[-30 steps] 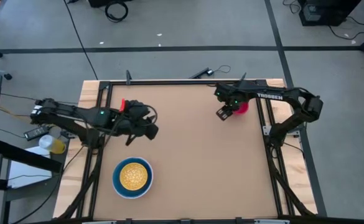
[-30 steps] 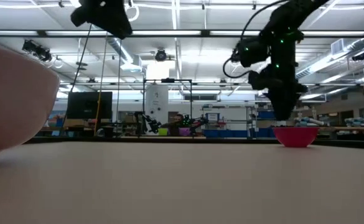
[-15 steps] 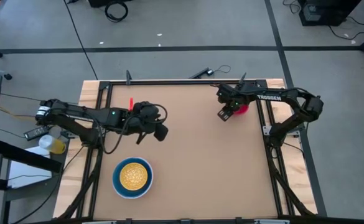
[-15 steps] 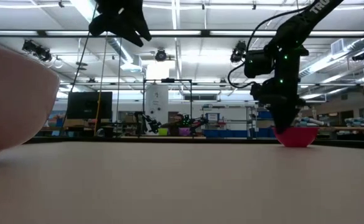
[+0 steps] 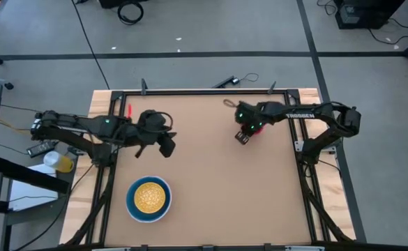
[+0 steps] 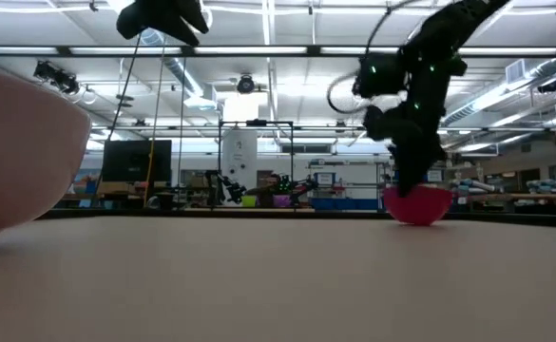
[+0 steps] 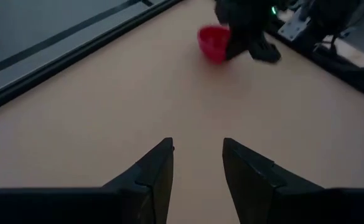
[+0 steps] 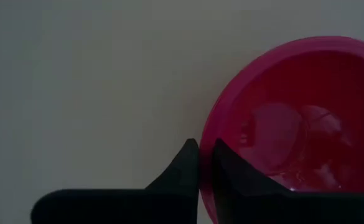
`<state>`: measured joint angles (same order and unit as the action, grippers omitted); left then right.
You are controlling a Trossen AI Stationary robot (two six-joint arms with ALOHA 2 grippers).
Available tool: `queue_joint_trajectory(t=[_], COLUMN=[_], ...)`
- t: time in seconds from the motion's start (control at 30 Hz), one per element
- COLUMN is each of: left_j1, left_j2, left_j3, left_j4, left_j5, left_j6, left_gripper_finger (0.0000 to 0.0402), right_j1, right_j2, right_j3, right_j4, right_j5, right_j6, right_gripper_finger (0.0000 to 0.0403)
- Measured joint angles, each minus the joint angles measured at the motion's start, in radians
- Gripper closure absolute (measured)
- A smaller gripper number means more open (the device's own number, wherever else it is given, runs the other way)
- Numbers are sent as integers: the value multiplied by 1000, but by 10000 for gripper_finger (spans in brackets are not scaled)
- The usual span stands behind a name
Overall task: Nest bowls inside each other
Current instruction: Stack the red bowl on top of the yellow bowl
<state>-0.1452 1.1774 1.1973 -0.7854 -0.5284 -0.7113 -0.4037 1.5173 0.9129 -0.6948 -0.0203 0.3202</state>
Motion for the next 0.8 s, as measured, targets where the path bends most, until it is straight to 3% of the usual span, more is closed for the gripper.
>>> queue_joint_trajectory(t=[0.3, 0.57, 0.8], left_j1=[0, -9, -53], left_j2=[-90, -141, -180], left_j3=[0, 0, 0], left_j4=[-76, -179, -251], left_j5=[0, 4, 32], left_j6=[19, 19, 17], left_gripper_finger=[260, 260, 260], right_j1=[333, 543, 650], right_j2=[72, 349, 601], right_j3=[230, 670, 1067], right_j4=[209, 200, 162], right_j5=[-38, 8, 50], right_j6=[195, 168, 11], right_gripper_finger=[381, 381, 382])
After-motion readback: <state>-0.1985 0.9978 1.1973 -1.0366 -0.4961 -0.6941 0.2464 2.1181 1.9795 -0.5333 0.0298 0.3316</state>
